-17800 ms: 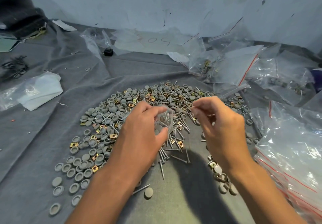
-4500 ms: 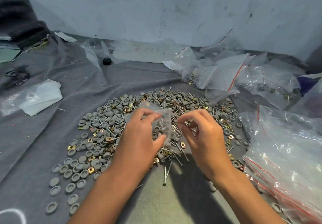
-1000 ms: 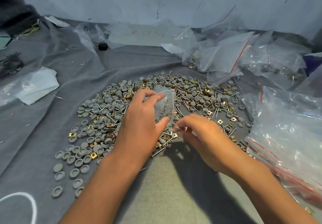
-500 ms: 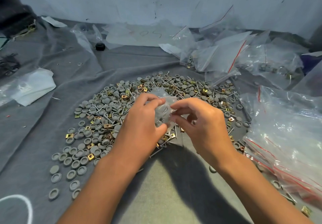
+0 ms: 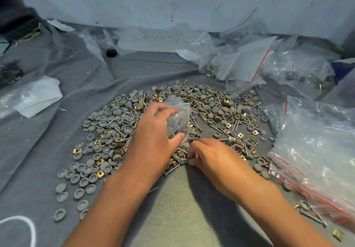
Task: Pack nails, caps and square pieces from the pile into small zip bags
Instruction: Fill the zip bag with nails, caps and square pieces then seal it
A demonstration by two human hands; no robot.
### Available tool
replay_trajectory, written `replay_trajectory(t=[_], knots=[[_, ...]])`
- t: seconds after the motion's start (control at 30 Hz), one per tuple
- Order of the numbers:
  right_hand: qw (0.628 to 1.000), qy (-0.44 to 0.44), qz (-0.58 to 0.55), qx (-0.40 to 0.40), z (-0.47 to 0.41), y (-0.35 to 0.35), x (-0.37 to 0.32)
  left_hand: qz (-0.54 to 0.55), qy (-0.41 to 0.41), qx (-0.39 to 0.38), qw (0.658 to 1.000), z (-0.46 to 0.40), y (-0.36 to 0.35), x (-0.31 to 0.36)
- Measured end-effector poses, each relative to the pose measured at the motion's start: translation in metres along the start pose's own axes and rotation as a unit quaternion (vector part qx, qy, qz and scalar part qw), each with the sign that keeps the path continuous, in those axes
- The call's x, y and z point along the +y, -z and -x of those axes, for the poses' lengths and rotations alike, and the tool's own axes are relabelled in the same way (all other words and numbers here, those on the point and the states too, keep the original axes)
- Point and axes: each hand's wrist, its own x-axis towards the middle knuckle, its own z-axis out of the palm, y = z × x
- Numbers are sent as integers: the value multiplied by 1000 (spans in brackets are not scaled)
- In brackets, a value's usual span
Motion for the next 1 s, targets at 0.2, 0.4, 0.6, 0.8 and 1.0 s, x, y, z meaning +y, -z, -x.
replay_trajectory(t=[0.2,0.4,0.6,0.8,1.0], knots=[[996,-28,-86,3,0,8,4,-8,-7,-1,1000,0,0,1],[956,5,-205,209,-5,27,-1,-6,-23,-16,1000,1,-2,3],[927,13,-185,327,-12,23,-14,7,-29,-19,999,2,-5,6],[925,76,-158,338,-17,22,-16,4,-26,-14,1000,2,-6,6],[908,90,-217,348,-19,23,-15,5,-17,-17,1000,1,-6,7]])
